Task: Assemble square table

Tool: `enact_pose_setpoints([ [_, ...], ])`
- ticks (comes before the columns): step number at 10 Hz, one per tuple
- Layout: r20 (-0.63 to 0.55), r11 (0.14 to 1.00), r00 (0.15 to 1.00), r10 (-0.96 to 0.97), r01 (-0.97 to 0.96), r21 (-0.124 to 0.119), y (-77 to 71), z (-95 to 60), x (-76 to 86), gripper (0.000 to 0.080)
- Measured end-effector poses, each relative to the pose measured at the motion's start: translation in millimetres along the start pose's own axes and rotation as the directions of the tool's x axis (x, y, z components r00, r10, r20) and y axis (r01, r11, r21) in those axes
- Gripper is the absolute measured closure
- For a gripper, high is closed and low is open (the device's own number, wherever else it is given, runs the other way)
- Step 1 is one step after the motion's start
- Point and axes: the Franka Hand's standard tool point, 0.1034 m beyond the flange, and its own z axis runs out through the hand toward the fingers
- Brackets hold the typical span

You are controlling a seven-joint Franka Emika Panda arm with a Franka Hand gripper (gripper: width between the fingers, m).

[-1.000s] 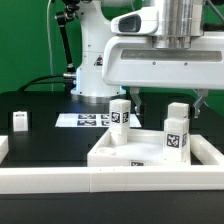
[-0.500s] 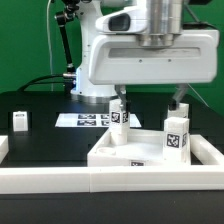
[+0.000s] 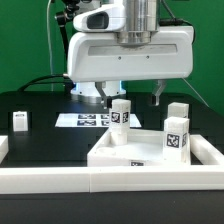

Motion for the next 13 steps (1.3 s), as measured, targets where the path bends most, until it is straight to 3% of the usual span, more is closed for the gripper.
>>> enact_pose_setpoints([
  [1,0.001,1.000,1.000,-0.005,0.005,0.000,5.8,0.0,-1.6,0.0150],
  [4,-0.003,0.999,1.000,-0.031,0.031,-0.024,65.2,0.1,-32.8,0.0150],
  [6,0.003,0.998,0.999,-0.054,0.054,-0.037,102.9,8.8,-61.1,0.0150],
  [11,0.000,0.999,1.000,-0.020,0.020,-0.044,134.8,8.9,-71.9,0.0150],
  [13,0.011,0.999,1.000,-0.014,0.014,-0.049,159.3,21.7,-107.5,0.0150],
])
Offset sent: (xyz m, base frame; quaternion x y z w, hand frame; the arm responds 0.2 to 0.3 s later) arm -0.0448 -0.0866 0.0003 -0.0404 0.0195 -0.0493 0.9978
